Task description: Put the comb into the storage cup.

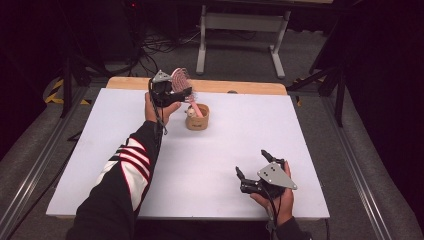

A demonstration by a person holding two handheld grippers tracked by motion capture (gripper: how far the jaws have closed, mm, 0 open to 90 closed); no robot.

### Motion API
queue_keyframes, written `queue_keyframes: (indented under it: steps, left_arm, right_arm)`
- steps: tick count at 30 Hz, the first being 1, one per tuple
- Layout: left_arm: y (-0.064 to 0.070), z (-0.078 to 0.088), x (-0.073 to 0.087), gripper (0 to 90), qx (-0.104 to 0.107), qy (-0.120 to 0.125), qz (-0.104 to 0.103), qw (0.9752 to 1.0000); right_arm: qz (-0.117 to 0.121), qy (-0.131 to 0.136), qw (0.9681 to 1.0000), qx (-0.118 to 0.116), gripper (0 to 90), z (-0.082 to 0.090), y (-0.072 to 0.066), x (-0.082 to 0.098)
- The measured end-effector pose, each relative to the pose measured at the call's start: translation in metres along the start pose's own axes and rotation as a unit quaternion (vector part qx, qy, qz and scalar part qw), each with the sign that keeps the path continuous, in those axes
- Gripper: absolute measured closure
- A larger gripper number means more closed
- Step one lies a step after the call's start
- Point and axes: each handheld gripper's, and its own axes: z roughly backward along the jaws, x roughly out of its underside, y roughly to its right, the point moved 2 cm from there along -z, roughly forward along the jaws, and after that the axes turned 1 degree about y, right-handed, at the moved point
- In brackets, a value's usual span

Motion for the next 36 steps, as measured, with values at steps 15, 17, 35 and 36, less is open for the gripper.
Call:
queue_keyframes:
  steps: [15, 17, 35, 36]
  left_arm:
    - [-0.012, 0.005, 0.005, 51.1, -0.003, -0.003, 0.009, 1.0]
    - [-0.013, 0.005, 0.006, 50.9, -0.002, -0.004, 0.014, 0.9999]
    - [-0.023, 0.01, 0.012, 45.0, -0.009, -0.013, 0.018, 0.9997]
    - [-0.023, 0.01, 0.012, 45.1, -0.009, -0.013, 0.019, 0.9997]
  right_arm:
    - [0.002, -0.002, 1.0, 0.001, 6.5, -0.001, 0.0, 0.0]
    - [0.002, -0.002, 1.0, 0.0, 6.5, -0.001, 0.0, 0.0]
    - [0.002, -0.006, 1.0, -0.002, 6.5, -0.002, -0.001, 0.001]
    - [0.003, -0.006, 1.0, -0.002, 6.5, -0.002, -0.001, 0.001]
